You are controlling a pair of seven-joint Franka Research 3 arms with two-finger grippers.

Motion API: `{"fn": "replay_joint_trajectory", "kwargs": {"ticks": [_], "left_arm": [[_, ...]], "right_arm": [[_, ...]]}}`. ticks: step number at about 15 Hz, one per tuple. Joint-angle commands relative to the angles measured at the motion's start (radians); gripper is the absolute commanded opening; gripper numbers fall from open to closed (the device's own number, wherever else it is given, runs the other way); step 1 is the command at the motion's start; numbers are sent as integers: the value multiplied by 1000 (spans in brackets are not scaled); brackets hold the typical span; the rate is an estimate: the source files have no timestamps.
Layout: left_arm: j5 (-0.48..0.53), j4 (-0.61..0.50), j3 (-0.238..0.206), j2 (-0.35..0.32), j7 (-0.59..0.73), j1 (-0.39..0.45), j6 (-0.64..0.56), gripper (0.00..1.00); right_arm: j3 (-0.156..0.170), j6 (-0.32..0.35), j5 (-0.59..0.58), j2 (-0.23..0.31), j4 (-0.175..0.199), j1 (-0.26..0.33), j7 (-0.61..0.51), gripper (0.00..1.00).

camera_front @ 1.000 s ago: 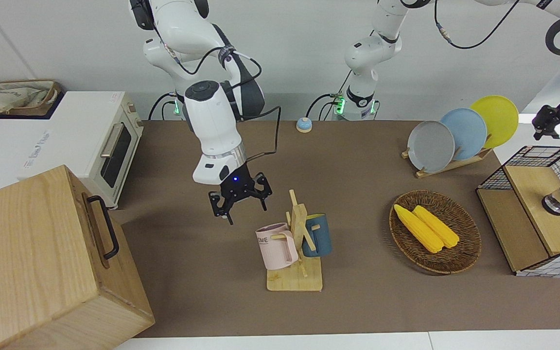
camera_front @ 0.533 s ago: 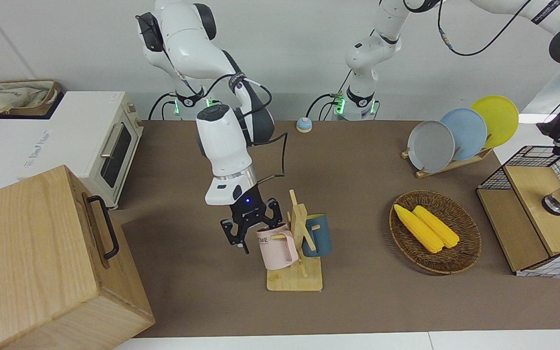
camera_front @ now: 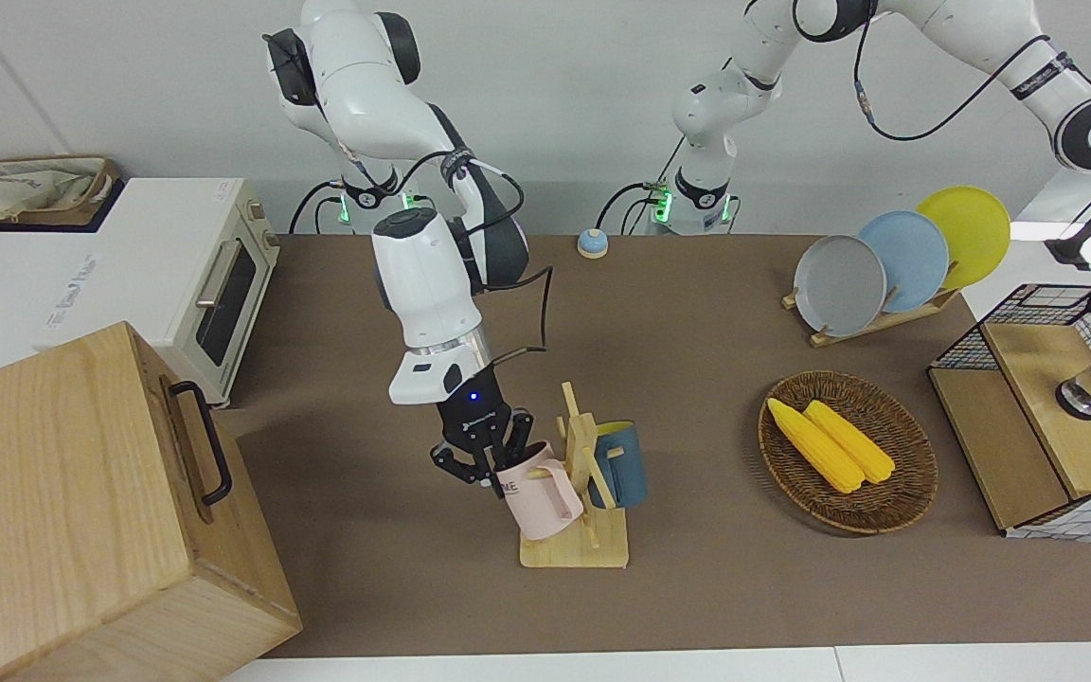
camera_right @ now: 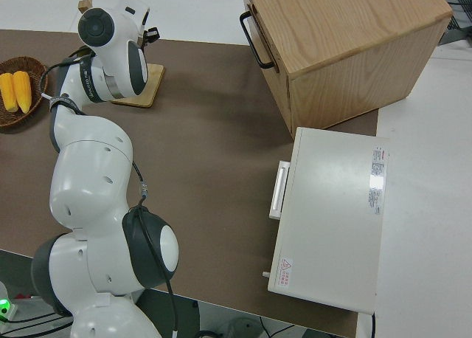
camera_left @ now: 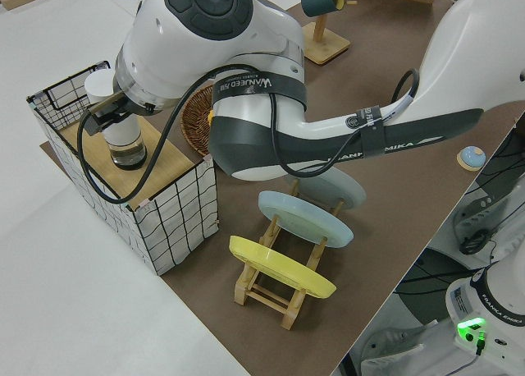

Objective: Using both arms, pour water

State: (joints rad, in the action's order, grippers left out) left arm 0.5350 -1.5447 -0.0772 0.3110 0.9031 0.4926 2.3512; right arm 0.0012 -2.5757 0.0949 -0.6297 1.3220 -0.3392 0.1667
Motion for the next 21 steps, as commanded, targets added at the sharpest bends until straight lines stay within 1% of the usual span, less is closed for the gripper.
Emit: {"fn": "replay_joint_trajectory", "kwargs": {"ticks": [1,2,4,6,8,9,10,11,12,14,15,16,17,18,20,21], "left_arm": [[75,-52,14,16,86,10,100,995],[92,-51,11,26,100,12,103,995],[155,-48,14,49,144,12,135,993],[169,-43,14,59,146,4,149,995],[192,-40,14,63,143,3,152,993],[203,-38,16,65,142,0,164,993],[204,-38,25,65,138,0,174,987],[204,-37,30,65,131,0,175,863],[204,-37,30,65,117,0,177,611],[204,-37,30,63,115,1,177,254],[203,-37,30,63,117,1,177,128],[204,-37,30,63,115,4,177,17],[203,-37,30,63,111,4,177,0],[203,-34,28,62,105,4,177,0],[195,-14,28,60,79,3,175,0],[189,-2,25,57,45,0,171,0]], "right_arm": [[11,-3,11,-19,-41,22,-13,0],[14,8,11,-16,-41,32,-13,0],[13,52,12,-10,-43,51,-13,0],[13,106,16,24,-43,78,-13,0],[16,144,16,41,-43,100,-9,0],[14,163,14,51,-43,111,-4,0],[5,190,0,59,-43,120,7,0],[-1,216,-1,61,-43,132,34,0],[-3,226,0,61,-41,150,46,0],[-3,246,-7,61,-43,187,74,0],[-3,264,-32,61,-43,195,77,0],[-3,322,-67,67,-43,195,76,0],[-7,419,-107,89,-41,178,74,0],[-6,493,-163,108,-40,167,70,0],[-1,587,-210,126,-37,166,70,0],[-1,659,-215,136,-27,170,70,0]]}}
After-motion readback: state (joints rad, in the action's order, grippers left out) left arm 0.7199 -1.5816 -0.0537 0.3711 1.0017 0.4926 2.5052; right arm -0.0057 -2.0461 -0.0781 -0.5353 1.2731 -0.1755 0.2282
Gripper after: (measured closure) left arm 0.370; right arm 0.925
